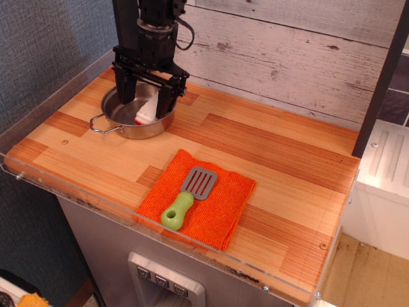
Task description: Place apple into pot. the apple is in the pot
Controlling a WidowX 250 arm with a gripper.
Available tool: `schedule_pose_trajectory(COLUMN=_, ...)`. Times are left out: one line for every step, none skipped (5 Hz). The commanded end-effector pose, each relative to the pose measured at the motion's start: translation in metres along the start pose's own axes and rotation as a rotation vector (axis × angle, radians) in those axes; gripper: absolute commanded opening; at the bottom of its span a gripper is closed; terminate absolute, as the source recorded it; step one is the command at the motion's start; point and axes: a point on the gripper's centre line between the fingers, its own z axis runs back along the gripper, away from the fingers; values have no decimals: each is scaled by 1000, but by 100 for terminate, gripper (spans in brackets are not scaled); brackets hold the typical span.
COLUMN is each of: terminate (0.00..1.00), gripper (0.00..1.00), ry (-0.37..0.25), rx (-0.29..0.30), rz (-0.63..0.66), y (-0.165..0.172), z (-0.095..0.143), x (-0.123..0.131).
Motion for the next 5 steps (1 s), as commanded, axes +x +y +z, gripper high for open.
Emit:
schedule_pose_trajectory(terminate=0, gripper=100, ry=-218, rx=-61, rz=29, y=-28, z=80, x=-27)
schedule_pose_trajectory(terminate=0, gripper=100, ry=-243, rx=-131, rz=13, y=-44, z=82, x=-32)
schedule_pose_trajectory(terminate=0, gripper=100, ry=-254, rx=-164, rz=-27, y=-51, z=80, x=-31)
schedule_pose_trajectory(terminate=0, gripper=100, ry=-254, rx=-164, rz=-27, y=-51, z=80, x=-31)
schedule_pose_trajectory(terminate=100, gripper=100, ry=-254, rx=-164, rz=-27, y=-51, z=80, x=-31)
